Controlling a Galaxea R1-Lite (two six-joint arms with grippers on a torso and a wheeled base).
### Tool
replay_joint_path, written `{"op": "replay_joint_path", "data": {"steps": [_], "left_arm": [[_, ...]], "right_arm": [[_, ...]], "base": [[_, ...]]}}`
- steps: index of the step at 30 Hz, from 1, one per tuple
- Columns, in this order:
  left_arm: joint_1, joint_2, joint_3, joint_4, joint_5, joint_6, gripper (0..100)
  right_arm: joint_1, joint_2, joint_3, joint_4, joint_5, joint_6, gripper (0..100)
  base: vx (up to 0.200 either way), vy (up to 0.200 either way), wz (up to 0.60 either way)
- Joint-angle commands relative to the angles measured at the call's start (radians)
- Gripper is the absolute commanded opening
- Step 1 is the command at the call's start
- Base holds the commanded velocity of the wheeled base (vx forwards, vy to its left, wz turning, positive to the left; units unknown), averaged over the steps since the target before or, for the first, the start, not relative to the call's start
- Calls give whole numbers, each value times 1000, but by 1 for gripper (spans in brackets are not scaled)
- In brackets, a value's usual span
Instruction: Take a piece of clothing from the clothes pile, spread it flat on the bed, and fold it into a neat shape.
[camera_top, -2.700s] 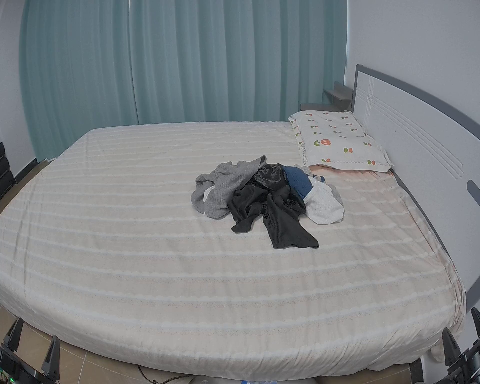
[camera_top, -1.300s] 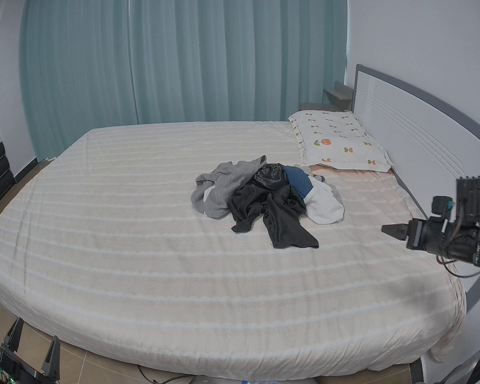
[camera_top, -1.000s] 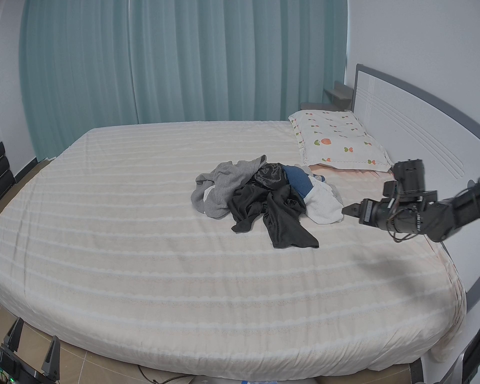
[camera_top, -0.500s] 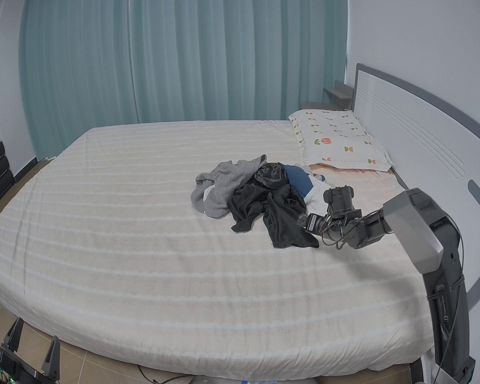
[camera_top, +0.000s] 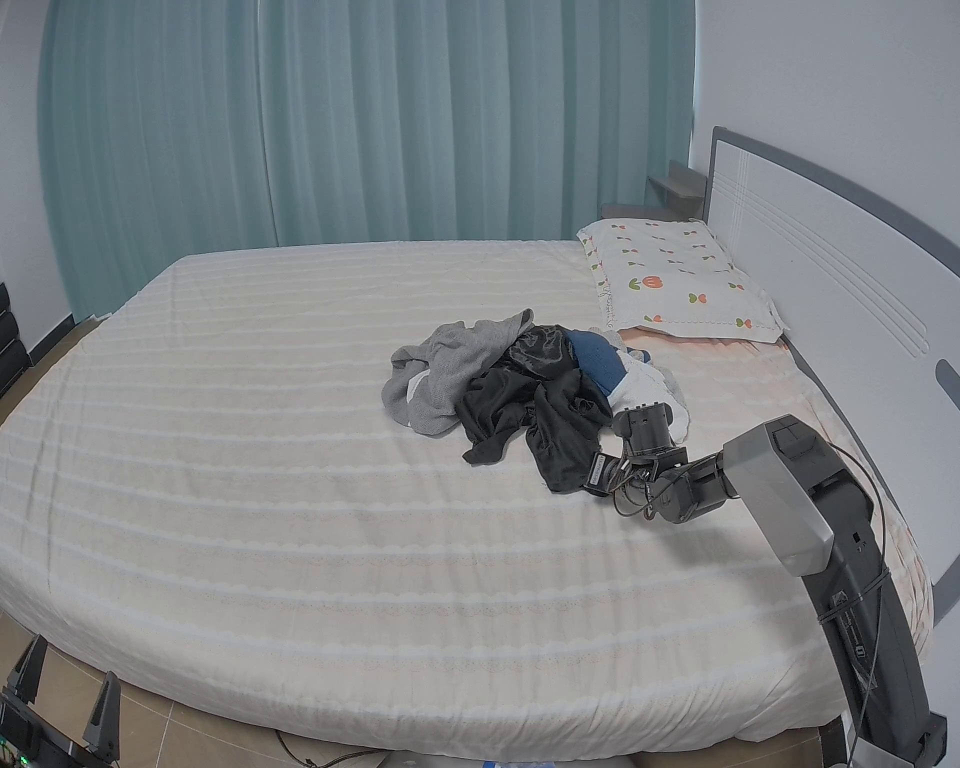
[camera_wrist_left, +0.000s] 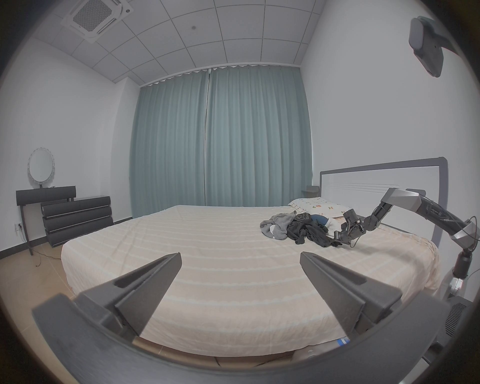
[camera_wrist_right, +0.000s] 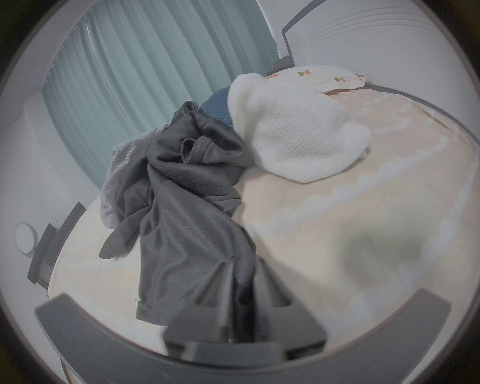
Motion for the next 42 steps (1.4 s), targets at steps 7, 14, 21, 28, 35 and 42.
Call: {"op": "replay_joint_path", "data": {"steps": [7,14,21,28,35,42], "left_arm": [[2,-18,16,0,0,0,100],[0,-18,16,0,0,0,100],[0,-18,16,0,0,0,100],[0,-18,16,0,0,0,100],[0,-18,16,0,0,0,100],[0,-18,16,0,0,0,100]], "right_arm": [[1,-90,46,0,39,139,0],[-16,-317,351,-72,180,275,0],[-7,-586,814,-365,326,356,0],[35,-788,1037,-669,369,393,0],[38,-913,1032,-703,369,393,0],[85,-1037,1069,-707,374,384,0]], "base": [[0,0,0],[0,0,0],[0,0,0],[0,0,0],[0,0,0],[0,0,0]]}}
